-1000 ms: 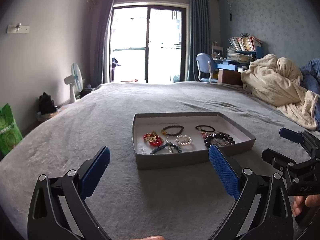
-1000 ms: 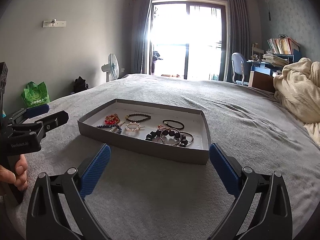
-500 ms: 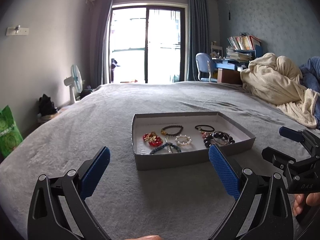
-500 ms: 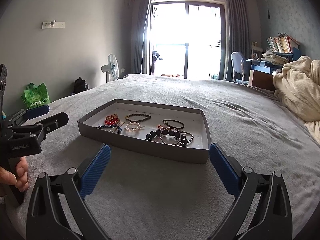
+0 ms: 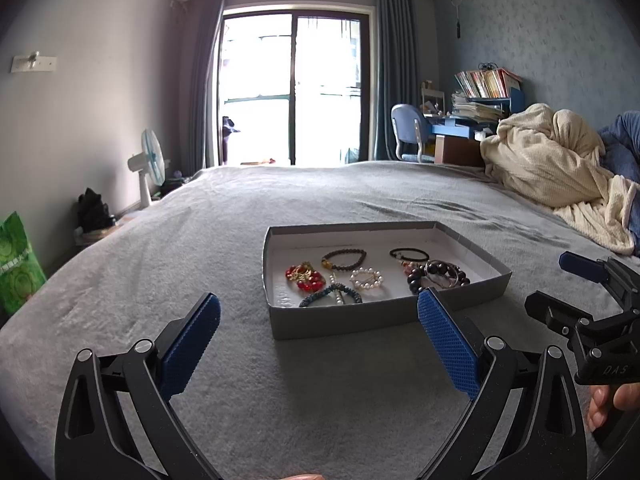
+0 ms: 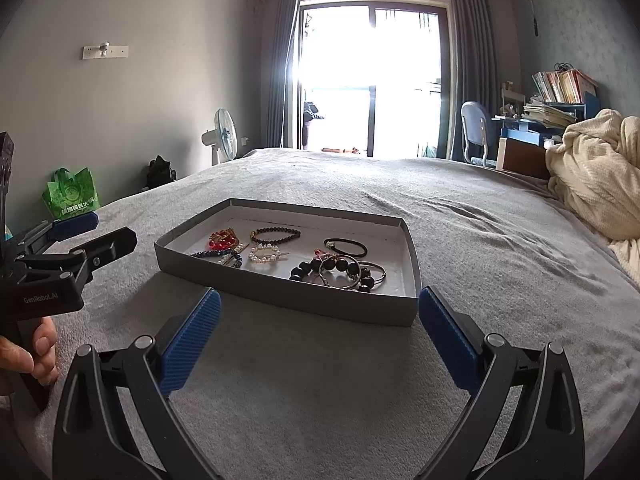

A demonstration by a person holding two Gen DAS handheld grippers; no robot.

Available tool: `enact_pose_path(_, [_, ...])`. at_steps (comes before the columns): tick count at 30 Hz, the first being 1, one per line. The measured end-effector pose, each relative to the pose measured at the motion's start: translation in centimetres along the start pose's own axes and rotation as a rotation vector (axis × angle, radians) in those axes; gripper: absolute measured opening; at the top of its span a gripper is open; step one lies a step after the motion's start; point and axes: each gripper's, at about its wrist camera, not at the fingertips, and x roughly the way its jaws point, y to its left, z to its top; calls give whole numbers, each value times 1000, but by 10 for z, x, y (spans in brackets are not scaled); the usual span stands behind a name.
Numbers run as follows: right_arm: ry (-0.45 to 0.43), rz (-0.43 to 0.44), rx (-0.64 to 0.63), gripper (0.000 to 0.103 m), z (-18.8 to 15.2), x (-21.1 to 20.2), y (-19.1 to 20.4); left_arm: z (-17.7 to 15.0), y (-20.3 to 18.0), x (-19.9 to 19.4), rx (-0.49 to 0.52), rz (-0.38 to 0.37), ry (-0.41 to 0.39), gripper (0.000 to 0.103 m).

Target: Organize jewelry

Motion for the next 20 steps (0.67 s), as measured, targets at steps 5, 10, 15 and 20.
enact_pose_path(5, [3,-1,2,98,-1,1,1,0,0,0,1,-1,0,98])
enact_pose_path(10, [1,-1,1,98,-1,1,1,-1,0,1,1,-1,-3,98])
enact_pose_path(15, [5,-1,4,98,-1,1,1,-1,0,1,1,-2,4,98])
enact_pose_path(20, [5,0,9,98,-1,1,0,-3,0,3,3,-3,6,98])
